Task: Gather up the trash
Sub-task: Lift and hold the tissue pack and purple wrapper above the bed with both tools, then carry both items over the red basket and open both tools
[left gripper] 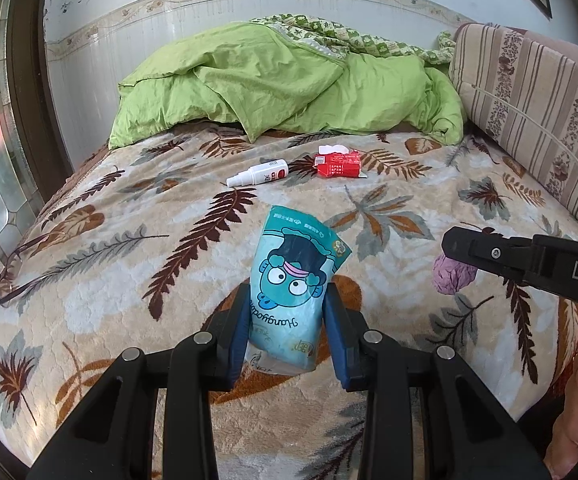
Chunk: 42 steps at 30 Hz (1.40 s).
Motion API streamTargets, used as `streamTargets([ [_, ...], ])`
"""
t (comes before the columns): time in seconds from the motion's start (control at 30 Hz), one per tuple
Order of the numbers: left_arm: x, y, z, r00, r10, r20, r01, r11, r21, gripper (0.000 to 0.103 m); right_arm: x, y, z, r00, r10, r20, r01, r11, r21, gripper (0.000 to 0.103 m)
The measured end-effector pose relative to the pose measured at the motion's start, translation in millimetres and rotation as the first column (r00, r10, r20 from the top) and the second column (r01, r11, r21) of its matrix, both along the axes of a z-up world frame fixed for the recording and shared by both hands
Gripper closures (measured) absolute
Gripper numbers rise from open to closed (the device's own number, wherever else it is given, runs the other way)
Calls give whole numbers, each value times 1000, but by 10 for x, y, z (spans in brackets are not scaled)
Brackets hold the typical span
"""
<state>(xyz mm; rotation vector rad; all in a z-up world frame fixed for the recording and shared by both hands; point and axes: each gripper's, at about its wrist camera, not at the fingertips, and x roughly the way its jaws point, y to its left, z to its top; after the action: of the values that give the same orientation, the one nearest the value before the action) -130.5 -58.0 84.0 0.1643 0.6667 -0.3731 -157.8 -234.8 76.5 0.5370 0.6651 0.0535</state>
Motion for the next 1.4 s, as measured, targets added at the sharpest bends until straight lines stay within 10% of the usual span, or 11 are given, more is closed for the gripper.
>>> streamTargets([
  [0.9, -18, -20, -31, 1000, -11, 0, 11, 1000, 2, 69, -174, -69, 92, 999, -26, 30, 24, 999, 40, 79],
  [1.4, -505, -478, 245, 981, -192, -3, 192, 981, -11, 69, -1041, -676, 329, 988, -149, 44, 142, 981, 134, 79],
])
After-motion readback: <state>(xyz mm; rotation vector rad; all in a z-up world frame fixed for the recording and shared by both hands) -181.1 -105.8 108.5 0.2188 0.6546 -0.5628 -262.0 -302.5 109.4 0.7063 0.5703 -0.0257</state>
